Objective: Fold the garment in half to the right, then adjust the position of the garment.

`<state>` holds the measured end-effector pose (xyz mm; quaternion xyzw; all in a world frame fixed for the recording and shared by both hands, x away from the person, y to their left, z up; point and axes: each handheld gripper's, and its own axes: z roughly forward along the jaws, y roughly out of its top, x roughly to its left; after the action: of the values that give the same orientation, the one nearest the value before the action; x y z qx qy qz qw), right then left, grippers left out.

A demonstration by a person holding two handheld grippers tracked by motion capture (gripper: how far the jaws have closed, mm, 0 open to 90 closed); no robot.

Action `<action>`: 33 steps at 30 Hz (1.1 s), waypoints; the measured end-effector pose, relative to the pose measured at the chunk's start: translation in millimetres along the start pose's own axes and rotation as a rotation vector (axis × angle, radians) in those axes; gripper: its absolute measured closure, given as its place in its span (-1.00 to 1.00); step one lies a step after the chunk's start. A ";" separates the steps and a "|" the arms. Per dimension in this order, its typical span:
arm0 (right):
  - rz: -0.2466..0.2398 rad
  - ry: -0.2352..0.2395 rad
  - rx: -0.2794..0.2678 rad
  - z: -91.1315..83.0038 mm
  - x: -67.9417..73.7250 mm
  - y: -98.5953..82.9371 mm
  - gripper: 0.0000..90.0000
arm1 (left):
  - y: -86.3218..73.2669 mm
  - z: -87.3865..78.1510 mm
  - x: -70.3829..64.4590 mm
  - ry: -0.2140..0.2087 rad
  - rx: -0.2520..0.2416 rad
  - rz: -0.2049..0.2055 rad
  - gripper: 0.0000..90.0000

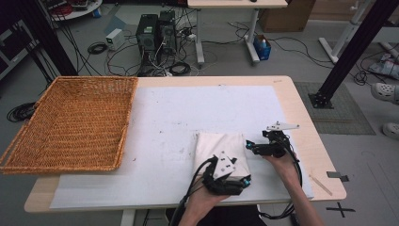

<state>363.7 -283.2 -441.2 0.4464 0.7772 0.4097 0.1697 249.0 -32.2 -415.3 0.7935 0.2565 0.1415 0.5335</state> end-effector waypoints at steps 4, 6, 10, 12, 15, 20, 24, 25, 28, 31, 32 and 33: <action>-0.051 0.007 -0.012 -7.7 7.0 -6.8 -0.72 | -2.8 -25.2 24.2 0.110 -0.006 -0.030 -0.34; -0.058 0.006 -0.018 -11.5 9.8 -8.3 -0.72 | -3.3 -37.7 37.2 0.157 -0.010 -0.059 -0.34; -0.071 0.012 -0.059 -24.0 13.7 -10.3 -0.72 | -1.8 -60.1 59.6 0.229 -0.015 -0.069 -0.34; -0.070 0.019 -0.076 -28.7 14.5 -11.3 -0.72 | 0.3 -69.0 69.9 0.262 -0.010 -0.066 -0.34; -0.067 0.020 -0.097 -35.9 17.6 -14.4 -0.72 | 3.2 -81.2 83.9 0.300 -0.015 -0.071 -0.34; -0.080 0.025 -0.091 -42.2 25.7 -20.1 -0.72 | 5.0 -98.6 98.2 0.348 -0.040 -0.096 -0.34; -0.091 0.044 -0.085 -46.2 33.1 -26.2 -0.72 | 3.8 -103.5 107.0 0.366 -0.022 -0.110 -0.34; -0.097 0.040 -0.080 -47.1 34.2 -27.7 -0.72 | 4.6 -102.6 110.1 0.370 -0.015 -0.112 -0.34; -0.095 0.047 -0.084 -50.9 38.5 -31.5 -0.72 | 12.2 -98.2 122.1 0.371 0.006 -0.106 -0.33; -0.101 0.062 -0.085 -54.8 43.8 -34.4 -0.72 | 25.6 -89.0 135.9 0.367 0.014 -0.107 -0.33; -0.104 0.063 -0.087 -55.5 45.7 -35.3 -0.72 | 30.0 -83.9 139.9 0.366 0.018 -0.104 -0.33; -0.107 0.065 -0.085 -56.1 47.1 -36.4 -0.72 | 34.0 -78.4 144.1 0.363 0.027 -0.098 -0.33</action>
<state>282.6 -280.9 -431.0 0.3830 0.7870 0.4469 0.1851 338.0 98.7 -360.4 0.7487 0.3887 0.2527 0.4739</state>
